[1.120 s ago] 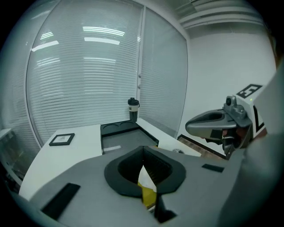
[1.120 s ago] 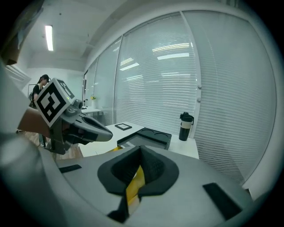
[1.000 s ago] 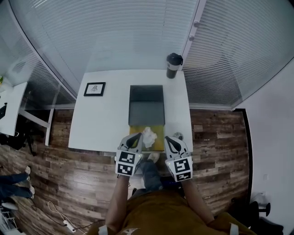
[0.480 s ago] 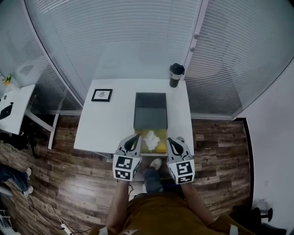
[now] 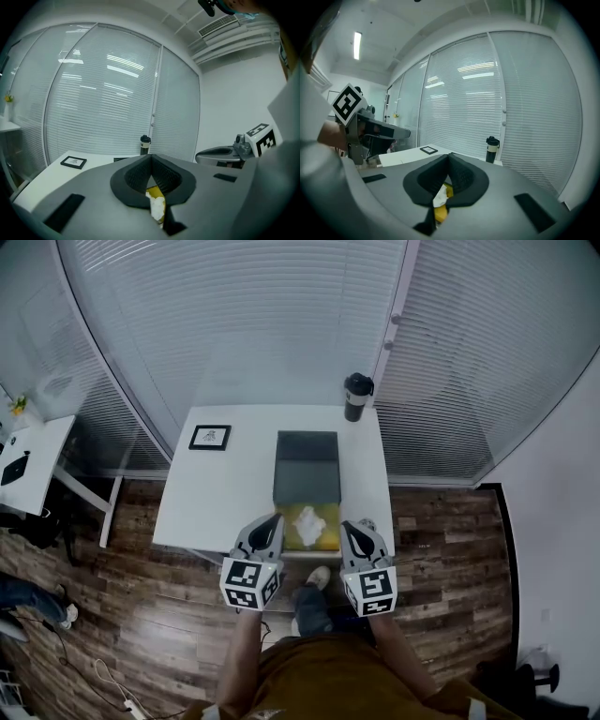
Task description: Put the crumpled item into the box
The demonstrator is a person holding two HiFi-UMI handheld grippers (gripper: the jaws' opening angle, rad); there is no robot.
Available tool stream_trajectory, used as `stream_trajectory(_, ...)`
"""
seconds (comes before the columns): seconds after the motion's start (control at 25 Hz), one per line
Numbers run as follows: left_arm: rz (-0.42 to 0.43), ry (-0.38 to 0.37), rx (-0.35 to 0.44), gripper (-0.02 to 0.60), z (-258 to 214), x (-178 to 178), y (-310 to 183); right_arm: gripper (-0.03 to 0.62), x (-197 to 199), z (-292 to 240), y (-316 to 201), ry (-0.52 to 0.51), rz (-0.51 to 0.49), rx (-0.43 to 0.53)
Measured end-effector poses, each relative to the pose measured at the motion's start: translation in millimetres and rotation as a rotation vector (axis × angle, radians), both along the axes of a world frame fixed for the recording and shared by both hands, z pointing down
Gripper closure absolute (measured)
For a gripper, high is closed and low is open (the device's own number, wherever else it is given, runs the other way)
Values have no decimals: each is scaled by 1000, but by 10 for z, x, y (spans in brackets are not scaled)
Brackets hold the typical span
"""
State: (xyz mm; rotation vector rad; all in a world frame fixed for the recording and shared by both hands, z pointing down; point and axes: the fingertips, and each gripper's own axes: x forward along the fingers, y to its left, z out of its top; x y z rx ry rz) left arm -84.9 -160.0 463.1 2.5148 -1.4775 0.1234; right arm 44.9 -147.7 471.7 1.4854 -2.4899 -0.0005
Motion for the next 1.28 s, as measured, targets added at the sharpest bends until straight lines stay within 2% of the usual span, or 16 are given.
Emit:
stream_trajectory(0.64,16,-27,-12,558,61,107,-8,582,27,37,2,2,-22,-17)
stream_trajectory(1.28,15,-6,-29,558,120,129,-54,582,60,146,-27,4,-22,-49)
